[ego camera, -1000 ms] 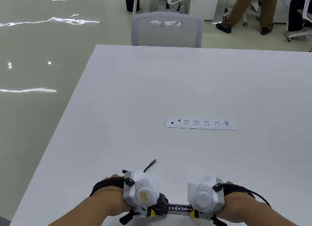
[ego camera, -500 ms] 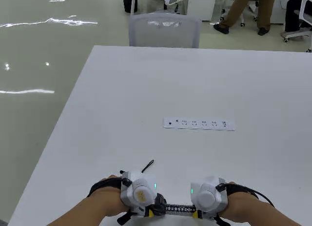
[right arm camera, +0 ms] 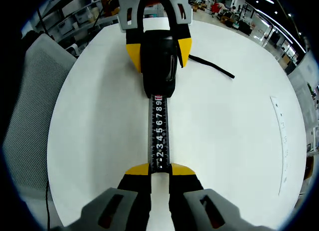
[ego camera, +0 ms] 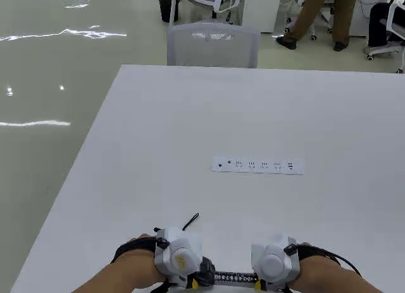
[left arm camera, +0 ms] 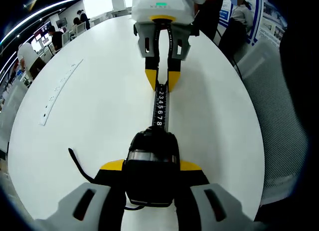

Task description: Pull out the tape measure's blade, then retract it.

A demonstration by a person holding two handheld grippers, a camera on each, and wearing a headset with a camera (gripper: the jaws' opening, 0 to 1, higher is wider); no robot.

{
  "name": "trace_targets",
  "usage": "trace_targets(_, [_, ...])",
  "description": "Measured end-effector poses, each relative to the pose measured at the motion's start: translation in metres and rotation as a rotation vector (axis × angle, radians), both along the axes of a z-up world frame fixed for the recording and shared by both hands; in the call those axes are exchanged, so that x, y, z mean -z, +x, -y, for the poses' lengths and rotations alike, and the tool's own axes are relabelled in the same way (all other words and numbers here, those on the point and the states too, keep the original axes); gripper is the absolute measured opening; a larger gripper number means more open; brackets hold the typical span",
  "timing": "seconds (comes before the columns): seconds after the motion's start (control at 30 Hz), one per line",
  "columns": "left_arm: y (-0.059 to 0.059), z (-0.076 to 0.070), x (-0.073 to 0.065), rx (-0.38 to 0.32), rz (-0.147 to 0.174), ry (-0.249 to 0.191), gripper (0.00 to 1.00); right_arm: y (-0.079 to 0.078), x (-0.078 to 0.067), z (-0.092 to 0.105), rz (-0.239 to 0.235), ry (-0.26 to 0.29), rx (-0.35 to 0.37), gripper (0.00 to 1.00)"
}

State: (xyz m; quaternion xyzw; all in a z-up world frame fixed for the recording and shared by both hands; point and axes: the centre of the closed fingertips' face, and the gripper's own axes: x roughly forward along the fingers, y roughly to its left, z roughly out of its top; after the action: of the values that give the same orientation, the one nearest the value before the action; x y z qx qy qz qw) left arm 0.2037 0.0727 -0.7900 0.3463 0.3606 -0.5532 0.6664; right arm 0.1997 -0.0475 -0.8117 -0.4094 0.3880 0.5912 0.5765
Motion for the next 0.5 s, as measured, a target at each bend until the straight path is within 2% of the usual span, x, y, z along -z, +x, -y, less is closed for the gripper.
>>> trace_targets(0.5, [-0.001,0.0,0.0,0.003,0.0,0.007,0.33,0.0,0.0,0.013,0.0,-0.02,-0.008,0.11])
